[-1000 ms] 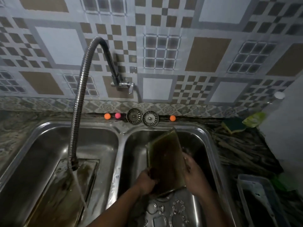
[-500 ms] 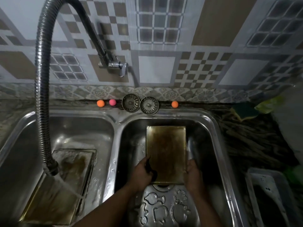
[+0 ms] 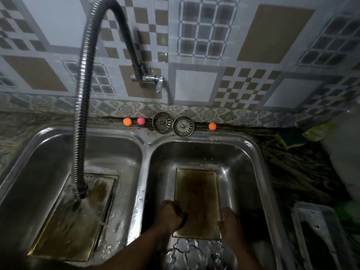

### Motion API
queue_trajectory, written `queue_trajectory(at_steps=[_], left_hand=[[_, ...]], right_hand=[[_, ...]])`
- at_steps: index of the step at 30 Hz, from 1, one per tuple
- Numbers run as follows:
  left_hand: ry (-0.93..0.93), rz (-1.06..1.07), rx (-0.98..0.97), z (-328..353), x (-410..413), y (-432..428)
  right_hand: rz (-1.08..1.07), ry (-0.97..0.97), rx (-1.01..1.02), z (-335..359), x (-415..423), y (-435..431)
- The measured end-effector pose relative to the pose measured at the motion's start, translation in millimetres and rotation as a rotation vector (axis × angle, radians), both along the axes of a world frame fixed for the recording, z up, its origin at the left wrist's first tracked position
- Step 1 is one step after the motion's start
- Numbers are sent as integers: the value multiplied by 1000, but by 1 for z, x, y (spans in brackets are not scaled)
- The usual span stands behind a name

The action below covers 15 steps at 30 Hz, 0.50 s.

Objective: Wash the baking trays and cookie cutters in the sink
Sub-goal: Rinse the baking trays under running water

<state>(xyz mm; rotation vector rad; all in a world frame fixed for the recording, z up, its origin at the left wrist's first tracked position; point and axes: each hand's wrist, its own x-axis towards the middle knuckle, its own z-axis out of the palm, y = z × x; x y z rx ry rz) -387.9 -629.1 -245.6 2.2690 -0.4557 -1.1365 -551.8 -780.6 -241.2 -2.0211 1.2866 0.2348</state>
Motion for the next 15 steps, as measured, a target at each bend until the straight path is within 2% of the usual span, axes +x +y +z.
queue_trajectory(at_steps=[3,5,7,9,11,13,15], left_hand=[[26,23,-67,-5,6,0],[6,69,-181,42,8,5],[12,140,-329,91,13,16],[29,218,-431,124,24,31],[70,361,-546,138,38,54],[127,538,-618,147,52,83],[132,659,-629,150,67,116]], right_hand=[[-12,-33,2,30,10,7],[-51,-99,22,61,22,17],[-91,-179,-49,83,39,31],[-114,-346,-103,100,65,54],[-125,-515,-10,117,96,84],[-108,-604,93,133,130,121],[-131,-662,321,147,161,164]])
